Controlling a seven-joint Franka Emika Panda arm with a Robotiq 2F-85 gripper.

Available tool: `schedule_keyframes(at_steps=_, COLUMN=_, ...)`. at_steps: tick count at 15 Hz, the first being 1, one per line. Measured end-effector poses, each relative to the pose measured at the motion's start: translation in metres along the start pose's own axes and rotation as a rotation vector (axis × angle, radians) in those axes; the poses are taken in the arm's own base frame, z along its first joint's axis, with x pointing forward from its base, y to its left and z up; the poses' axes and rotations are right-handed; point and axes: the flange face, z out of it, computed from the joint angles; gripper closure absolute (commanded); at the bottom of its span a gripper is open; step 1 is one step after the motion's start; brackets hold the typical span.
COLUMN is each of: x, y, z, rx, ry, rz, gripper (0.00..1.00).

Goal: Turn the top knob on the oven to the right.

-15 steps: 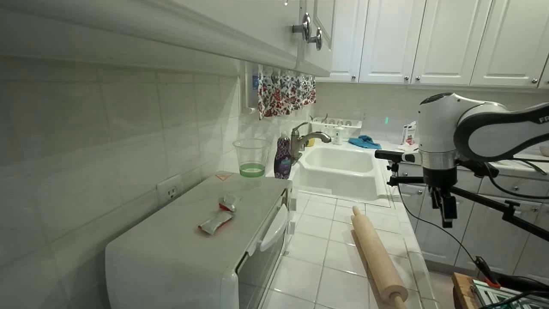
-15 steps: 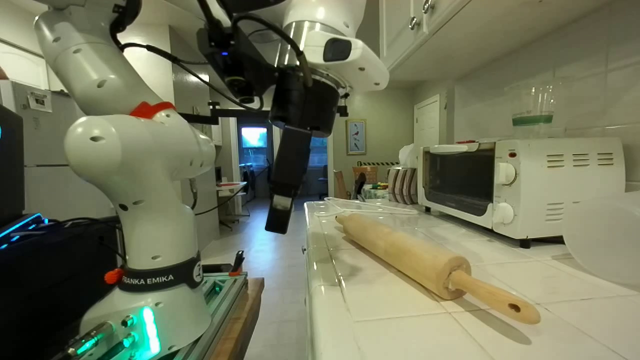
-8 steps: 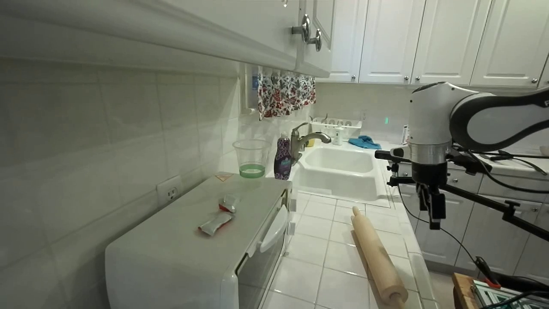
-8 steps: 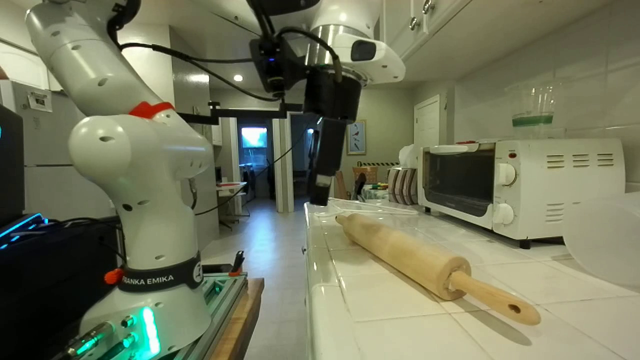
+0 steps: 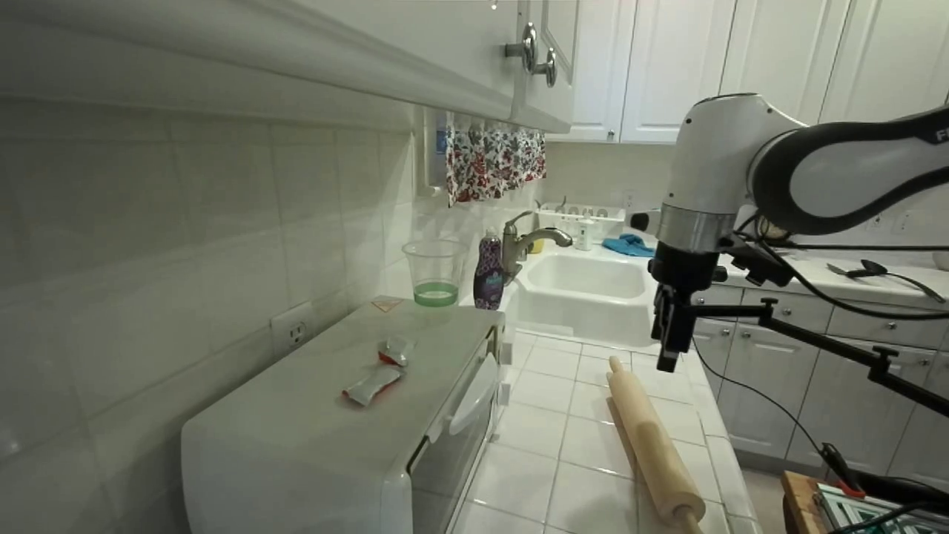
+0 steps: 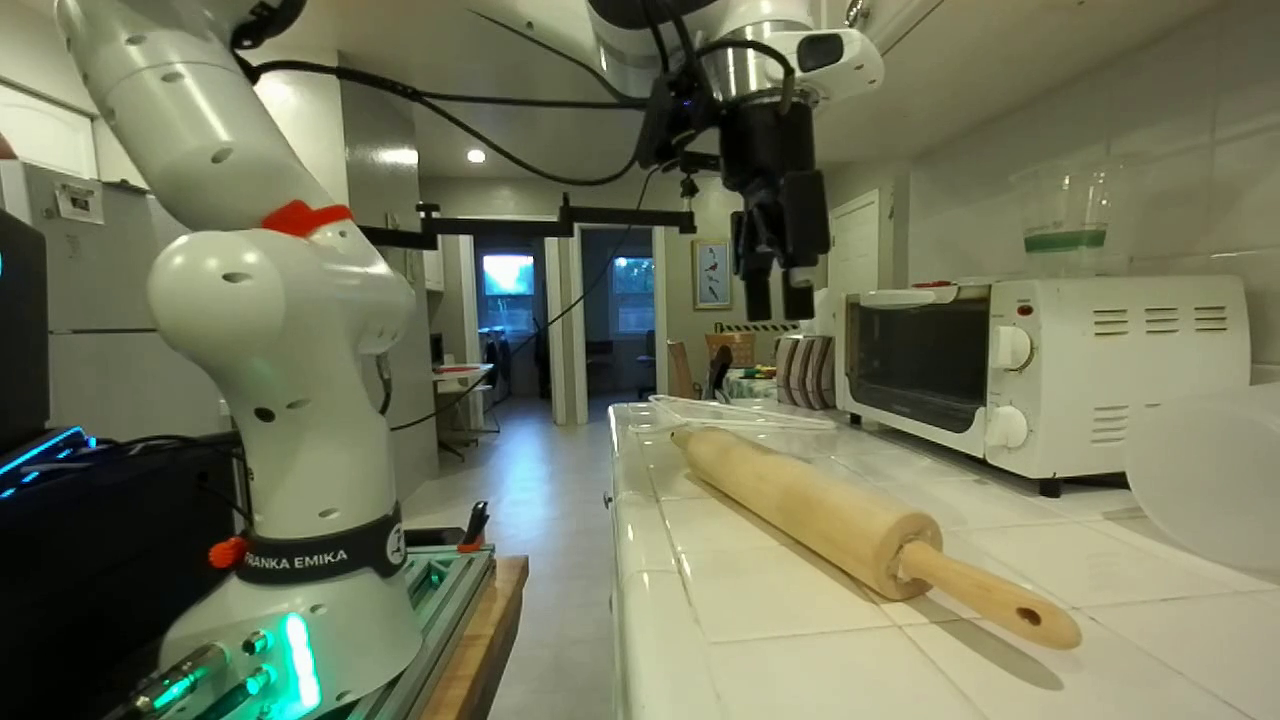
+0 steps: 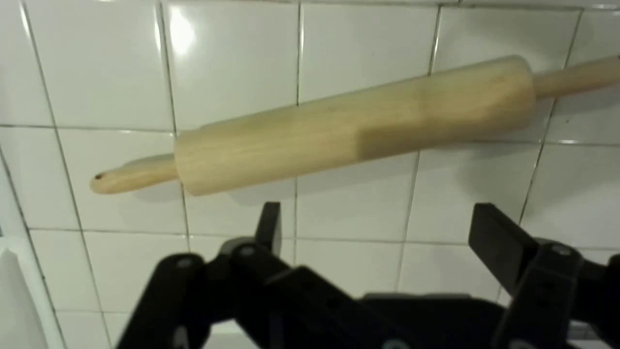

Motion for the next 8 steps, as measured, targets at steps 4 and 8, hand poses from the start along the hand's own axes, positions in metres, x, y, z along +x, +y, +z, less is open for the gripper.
schedule_keyframes(at_steps=4, x=0.048, y=0.007, z=0.001, rx=0.015, ry=0.089, rz=0.022, gripper=0.0)
schedule_keyframes(at_steps=8, x=0.07, y=0.008, z=0.004, rx=0.024, ry=0.111, rz=0.032, gripper=0.0)
